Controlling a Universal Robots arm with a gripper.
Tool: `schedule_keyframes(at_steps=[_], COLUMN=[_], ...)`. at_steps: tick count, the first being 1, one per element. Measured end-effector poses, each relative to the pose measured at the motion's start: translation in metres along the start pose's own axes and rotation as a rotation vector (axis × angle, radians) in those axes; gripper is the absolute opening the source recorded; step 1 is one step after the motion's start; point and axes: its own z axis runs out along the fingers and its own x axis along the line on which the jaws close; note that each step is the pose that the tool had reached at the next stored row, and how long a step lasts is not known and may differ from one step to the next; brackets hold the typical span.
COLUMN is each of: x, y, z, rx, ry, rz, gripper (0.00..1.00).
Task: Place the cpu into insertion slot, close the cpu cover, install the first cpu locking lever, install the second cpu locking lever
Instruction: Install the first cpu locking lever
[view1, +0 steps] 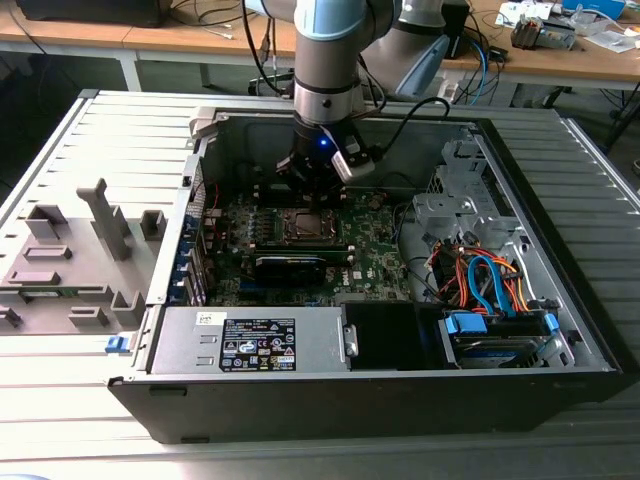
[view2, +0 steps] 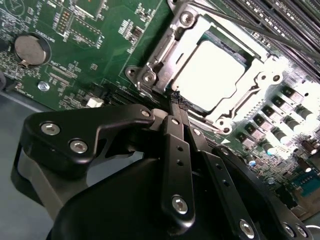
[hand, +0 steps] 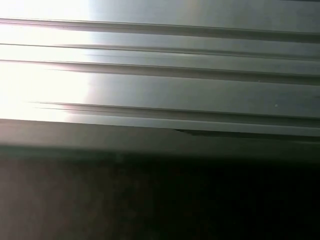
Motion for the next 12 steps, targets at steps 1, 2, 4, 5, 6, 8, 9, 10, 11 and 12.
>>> schedule_keyframes(at_steps=[1,2,4,5,6,8,9,10,11,12], x=[-0.0011,-0.0025,-0.0045,-0.0053,-0.0062,-0.0070,-0.0072,-0.0072,-0.0074,-0.0074], y=[0.0000,0.0000,0.0001,0.0003,0.0006,0.0010,0.0012,0.0014,0.0015,0.0015], z=[0.0001,0.0001,0.0001,0.0001,0.0001,0.0002,0.0001,-0.0005,-0.0016,-0.0057], rx=[0.0000,0.0001,-0.0001,-0.0001,-0.0001,-0.0002,-0.0002,-0.0004,-0.0015,-0.0013], ry=[0.0000,0.0001,0.0001,-0.0002,-0.0003,-0.0005,-0.0005,-0.0006,-0.0015,-0.0010], rz=[-0.001,-0.001,-0.003,-0.004,-0.005,-0.006,-0.007,-0.007,-0.008,-0.008], gripper=[0.11,0.11,0.11,0.11,0.11,0.11,0.11,0.11,0.11,0.11])
